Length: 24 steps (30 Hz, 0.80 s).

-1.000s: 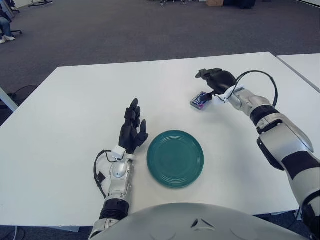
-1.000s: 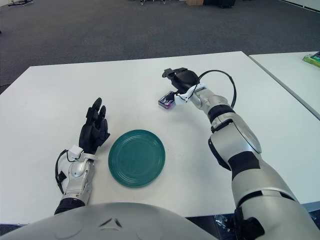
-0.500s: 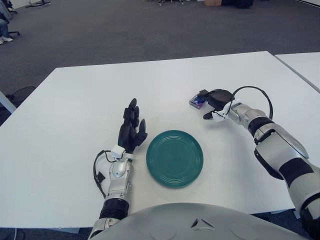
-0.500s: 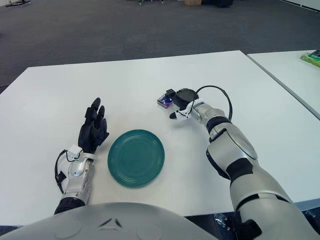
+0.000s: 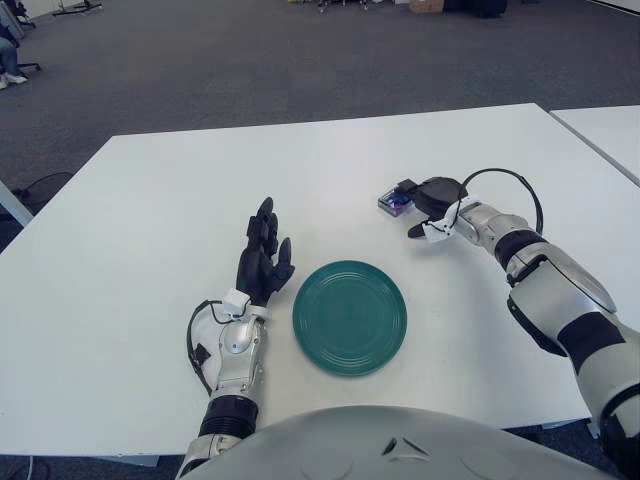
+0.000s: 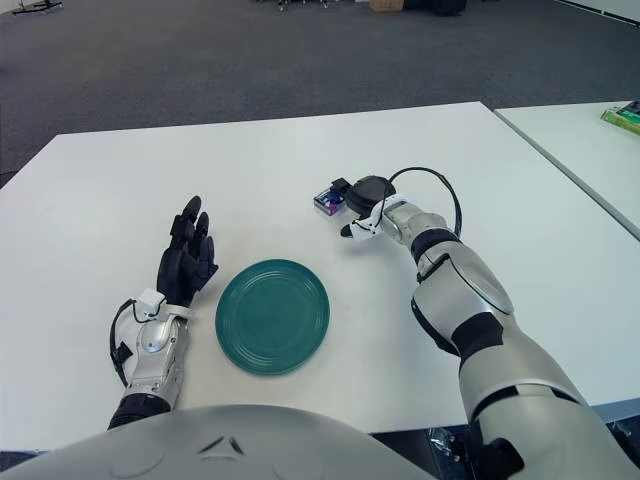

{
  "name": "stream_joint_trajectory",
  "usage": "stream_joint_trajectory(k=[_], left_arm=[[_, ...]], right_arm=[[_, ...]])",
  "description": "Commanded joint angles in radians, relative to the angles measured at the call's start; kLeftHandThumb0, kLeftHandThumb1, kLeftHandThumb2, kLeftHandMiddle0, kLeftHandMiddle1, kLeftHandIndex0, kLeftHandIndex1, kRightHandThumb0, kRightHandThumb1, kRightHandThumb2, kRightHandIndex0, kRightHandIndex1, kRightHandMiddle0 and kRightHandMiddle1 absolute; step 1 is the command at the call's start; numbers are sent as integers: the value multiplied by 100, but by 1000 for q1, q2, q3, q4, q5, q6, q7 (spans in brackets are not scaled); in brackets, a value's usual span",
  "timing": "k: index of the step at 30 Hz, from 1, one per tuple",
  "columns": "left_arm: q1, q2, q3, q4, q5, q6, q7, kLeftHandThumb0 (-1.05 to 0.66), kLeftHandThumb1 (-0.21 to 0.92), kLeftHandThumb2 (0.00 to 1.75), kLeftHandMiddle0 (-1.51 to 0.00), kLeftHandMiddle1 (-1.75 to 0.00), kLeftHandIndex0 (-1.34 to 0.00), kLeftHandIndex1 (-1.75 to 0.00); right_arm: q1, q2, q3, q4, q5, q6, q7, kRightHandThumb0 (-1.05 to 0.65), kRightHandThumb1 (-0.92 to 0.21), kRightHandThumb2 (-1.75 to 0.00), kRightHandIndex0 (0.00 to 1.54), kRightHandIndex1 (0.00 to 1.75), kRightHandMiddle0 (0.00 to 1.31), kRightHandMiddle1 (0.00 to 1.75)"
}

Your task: Put the gum into the plate.

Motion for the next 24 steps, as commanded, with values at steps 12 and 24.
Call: stream_joint_trajectory(k=[12, 24], left_arm=[[66, -73, -22, 130, 13, -64, 59, -79, 92, 60, -11, -1, 0, -38], [66, -69, -19, 141, -1, -64, 64, -78, 92, 61, -13, -1, 0, -41]], right_arm=[[-68, 28, 73, 23, -65, 82, 14, -65, -92, -43, 52, 8, 0, 61], [-32, -45, 128, -2, -102, -27, 11, -65, -92, -45, 54, 7, 0, 63]])
